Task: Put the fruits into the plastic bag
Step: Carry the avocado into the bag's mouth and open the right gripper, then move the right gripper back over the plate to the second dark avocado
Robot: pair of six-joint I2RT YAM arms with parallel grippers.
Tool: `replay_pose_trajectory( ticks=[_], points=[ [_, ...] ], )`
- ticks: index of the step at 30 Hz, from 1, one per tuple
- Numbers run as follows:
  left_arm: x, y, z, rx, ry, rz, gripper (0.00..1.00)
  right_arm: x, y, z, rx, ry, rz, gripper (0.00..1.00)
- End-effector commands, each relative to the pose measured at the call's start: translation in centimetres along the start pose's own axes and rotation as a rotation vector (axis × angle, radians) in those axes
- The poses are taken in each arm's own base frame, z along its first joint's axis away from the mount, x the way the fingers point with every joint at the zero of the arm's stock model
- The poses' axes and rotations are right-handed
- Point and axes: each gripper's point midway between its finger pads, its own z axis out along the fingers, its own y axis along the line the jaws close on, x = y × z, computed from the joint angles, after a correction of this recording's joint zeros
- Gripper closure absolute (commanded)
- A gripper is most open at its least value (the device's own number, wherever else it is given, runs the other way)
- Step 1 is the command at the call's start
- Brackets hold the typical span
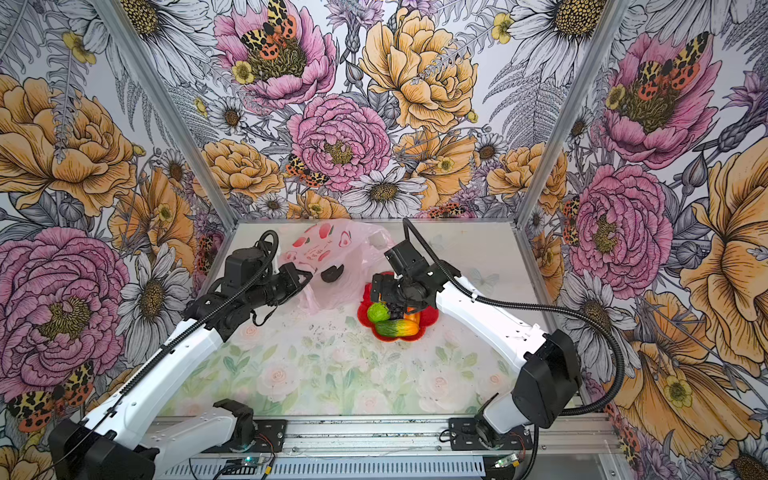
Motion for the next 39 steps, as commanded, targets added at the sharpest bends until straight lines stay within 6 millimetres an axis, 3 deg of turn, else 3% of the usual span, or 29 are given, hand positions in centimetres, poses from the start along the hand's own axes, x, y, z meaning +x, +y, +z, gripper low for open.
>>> replay_pose_trajectory(
  ticks=[1,5,12,24,39],
  points=[
    [0.0,-1.3,0.1,0.039,0.006,0.049,1.00,2.2,-4.1,0.3,0.167,0.088,-0.036,0.05],
    [0.2,-1.1,0.6,0.030,0.017,0.050,1.00,2.1,-6.2,0.9,0.256,0.100,-0.051,0.06],
    [0.3,-1.2,0.8,0.033,0.024,0.054,1.00,-2.1,-8.7,1.5,0.330,0.088,-0.152,0.12],
    [0.2,-0.3,0.8,-0.001,0.035,0.057,1.00,-7.1,-10.2,5.7,0.386,0.139,-0.259,0.20],
    [0.0,0.4,1.0,-0.022,0.037,0.046,1.00,-6.7,-12.9,7.7,0.429,0.216,-0.265,0.28]
  ],
)
